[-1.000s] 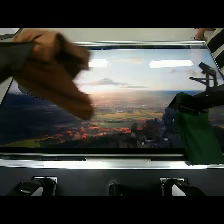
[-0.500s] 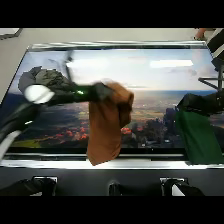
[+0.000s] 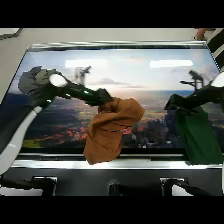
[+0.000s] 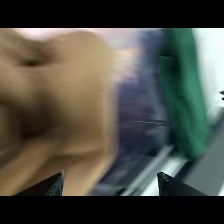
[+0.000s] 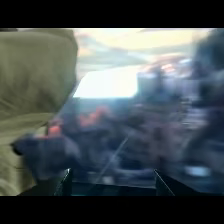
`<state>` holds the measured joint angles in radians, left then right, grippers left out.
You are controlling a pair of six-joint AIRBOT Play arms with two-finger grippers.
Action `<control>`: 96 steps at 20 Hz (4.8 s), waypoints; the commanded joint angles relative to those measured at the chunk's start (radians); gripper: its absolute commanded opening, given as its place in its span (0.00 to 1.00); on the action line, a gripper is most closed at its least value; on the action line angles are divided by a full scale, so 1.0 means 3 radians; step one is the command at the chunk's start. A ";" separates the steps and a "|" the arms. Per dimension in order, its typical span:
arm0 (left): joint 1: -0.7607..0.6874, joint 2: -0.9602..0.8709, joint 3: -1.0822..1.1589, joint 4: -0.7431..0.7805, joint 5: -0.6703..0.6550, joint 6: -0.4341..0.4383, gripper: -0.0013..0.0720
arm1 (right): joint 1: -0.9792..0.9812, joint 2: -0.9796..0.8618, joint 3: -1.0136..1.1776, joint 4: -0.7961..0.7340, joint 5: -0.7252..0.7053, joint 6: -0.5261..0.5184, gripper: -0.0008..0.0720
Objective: Fold the shirts.
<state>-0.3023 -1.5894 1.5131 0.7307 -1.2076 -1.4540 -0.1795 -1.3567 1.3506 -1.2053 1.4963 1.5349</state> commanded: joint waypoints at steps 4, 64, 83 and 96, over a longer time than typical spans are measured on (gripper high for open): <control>0.0575 0.1036 -0.1414 0.1152 -0.0622 -0.0245 0.92 | 0.0573 -0.0608 -0.0571 0.0357 -0.0327 -0.0332 0.83; 0.1986 0.2126 -0.0483 0.2219 0.0052 -0.0088 0.05 | 0.1438 0.1863 -0.0530 -0.3586 0.0148 0.1205 0.06; 0.1296 -0.0201 -0.0361 0.0618 0.0809 0.0505 0.62 | 0.0502 0.0351 -0.1359 -0.2057 -0.2402 0.1797 0.06; 0.0254 0.0345 -0.1904 0.0188 0.0645 0.0048 1.00 | 0.0502 0.0534 -0.1369 -0.1877 -0.1258 0.1030 0.06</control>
<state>-0.1249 -1.4899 1.0431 0.8509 -1.1267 -1.4300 -0.0288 -1.1976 0.9401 -1.8183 1.0904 1.8706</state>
